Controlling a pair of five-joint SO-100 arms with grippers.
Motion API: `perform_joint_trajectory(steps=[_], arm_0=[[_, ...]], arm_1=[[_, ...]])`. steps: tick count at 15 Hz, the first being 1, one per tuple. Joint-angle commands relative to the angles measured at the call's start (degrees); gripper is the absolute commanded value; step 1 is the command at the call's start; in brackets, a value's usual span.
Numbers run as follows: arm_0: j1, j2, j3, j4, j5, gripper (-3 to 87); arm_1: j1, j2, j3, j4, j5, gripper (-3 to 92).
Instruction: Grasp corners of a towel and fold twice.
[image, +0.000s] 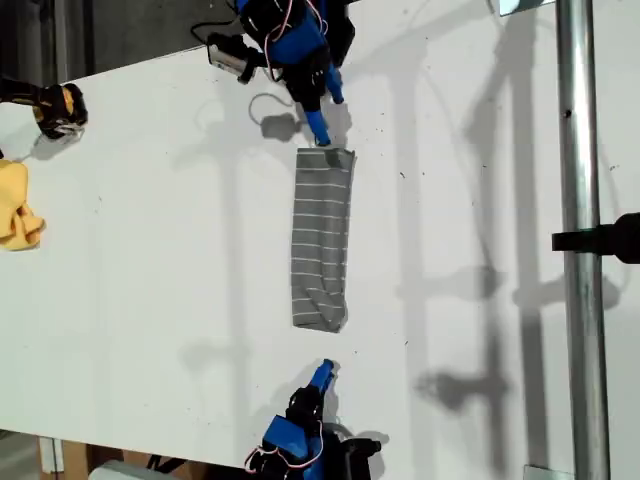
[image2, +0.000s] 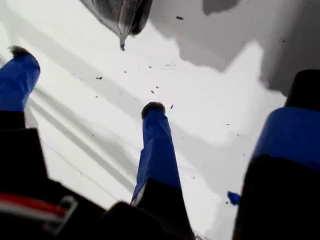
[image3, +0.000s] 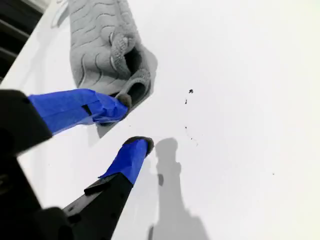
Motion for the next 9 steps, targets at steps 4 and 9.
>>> perform_joint_trajectory(steps=[4,9], arm_0=[[-1.05,0.79,0.09,1.76,-1.58,12.0],[-0.79,0.79,-0.09,2.11,-2.55,12.0]], arm_1=[[17.14,-8.88,5.98,-12.13,-16.96,43.6],[23.38,-60.91,-19.34,-21.09,-29.88,45.1]])
